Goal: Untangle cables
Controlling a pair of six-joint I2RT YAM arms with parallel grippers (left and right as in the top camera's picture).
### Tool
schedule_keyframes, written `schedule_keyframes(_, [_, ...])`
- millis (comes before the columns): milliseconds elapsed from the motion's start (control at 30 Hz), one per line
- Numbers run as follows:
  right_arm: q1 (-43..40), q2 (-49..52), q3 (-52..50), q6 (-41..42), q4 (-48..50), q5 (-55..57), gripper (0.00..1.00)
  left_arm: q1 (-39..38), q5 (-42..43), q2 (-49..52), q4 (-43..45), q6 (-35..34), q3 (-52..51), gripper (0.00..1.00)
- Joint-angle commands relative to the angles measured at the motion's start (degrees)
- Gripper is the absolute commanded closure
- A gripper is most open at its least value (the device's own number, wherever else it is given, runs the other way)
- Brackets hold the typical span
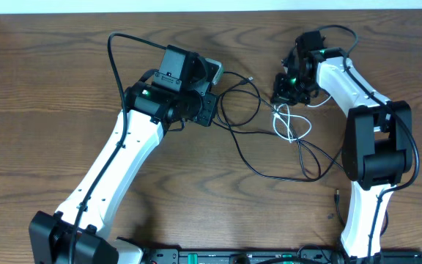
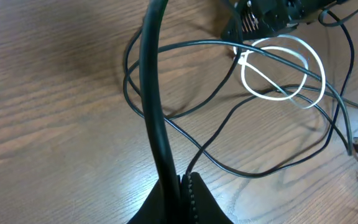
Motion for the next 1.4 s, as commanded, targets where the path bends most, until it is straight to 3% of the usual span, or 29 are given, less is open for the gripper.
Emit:
schedule_keyframes(0, [-0.17, 0.33, 0.13, -1.18, 1.44, -2.71, 0.99, 0.28, -0.35, -0.72, -0.35, -0.55, 0.33, 0.92])
schedule_keyframes(233, [-5.11, -4.94, 6.49, -4.79, -1.49, -2.89, 0.99, 0.28, -0.35, -0.72, -0.37, -0.55, 0.33, 0.93])
schedule_keyframes(700, [-23.37, -22.82, 20.20, -5.51, -7.28, -1.70, 0.99, 0.28, -0.37, -0.72, -0.35, -1.16, 0.33, 0.92])
schedule_keyframes(1233, [-47.63, -23.58, 25.88, -1.03, -2.38, -2.91, 0.99, 0.28, -0.39, -0.55, 0.02, -1.18, 0.33, 0.93])
schedule_keyframes(1367, [-49.44, -22.95, 26.01, -2.75, -2.82, -1.09, 0.99, 0.28, -0.39, 0.35, 1.60, -2.45, 0.31, 0.93])
